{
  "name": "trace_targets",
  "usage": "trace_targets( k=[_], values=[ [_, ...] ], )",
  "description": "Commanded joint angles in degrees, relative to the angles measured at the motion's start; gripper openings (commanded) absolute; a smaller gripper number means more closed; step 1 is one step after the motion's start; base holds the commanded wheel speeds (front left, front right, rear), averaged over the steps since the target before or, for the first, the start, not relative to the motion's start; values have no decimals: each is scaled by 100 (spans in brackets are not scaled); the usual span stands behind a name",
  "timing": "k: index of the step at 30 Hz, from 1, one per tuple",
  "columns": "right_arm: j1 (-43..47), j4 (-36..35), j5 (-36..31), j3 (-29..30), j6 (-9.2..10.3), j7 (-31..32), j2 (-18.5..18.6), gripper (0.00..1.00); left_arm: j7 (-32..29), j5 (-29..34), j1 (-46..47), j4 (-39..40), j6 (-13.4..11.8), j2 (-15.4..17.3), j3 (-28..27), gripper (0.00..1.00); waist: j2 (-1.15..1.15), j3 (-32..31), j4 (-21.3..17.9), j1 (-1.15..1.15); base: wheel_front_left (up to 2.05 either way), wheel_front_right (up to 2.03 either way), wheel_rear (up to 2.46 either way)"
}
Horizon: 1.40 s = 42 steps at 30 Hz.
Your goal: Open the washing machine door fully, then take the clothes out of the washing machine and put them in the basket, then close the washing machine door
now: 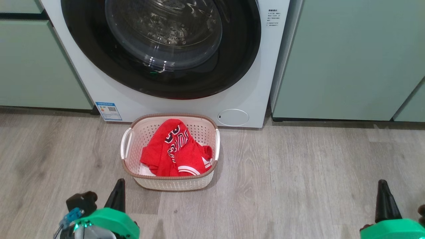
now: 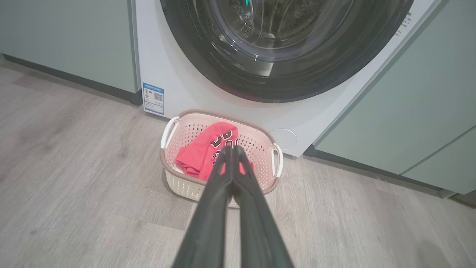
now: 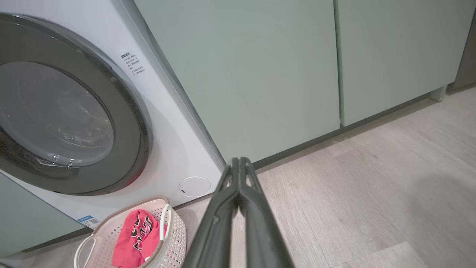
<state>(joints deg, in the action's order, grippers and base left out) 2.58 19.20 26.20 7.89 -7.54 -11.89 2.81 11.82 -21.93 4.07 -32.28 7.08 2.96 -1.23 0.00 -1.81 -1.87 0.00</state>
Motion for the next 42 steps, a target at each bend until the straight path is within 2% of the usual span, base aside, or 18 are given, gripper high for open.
trace_targets(
  k=[1, 42],
  values=[
    [-209, -208, 163, -12, 1, 45, 21, 0, -46, -166, 274, 220, 6, 24, -74, 0, 0, 3, 3, 0, 0, 0, 0],
    [-458, -325, 2576, -59, 3, 718, 16, 0, -714, -2739, 249, 823, 19, 12, -244, 0, 0, 76, 72, 0, 0, 0, 0]
  ],
)
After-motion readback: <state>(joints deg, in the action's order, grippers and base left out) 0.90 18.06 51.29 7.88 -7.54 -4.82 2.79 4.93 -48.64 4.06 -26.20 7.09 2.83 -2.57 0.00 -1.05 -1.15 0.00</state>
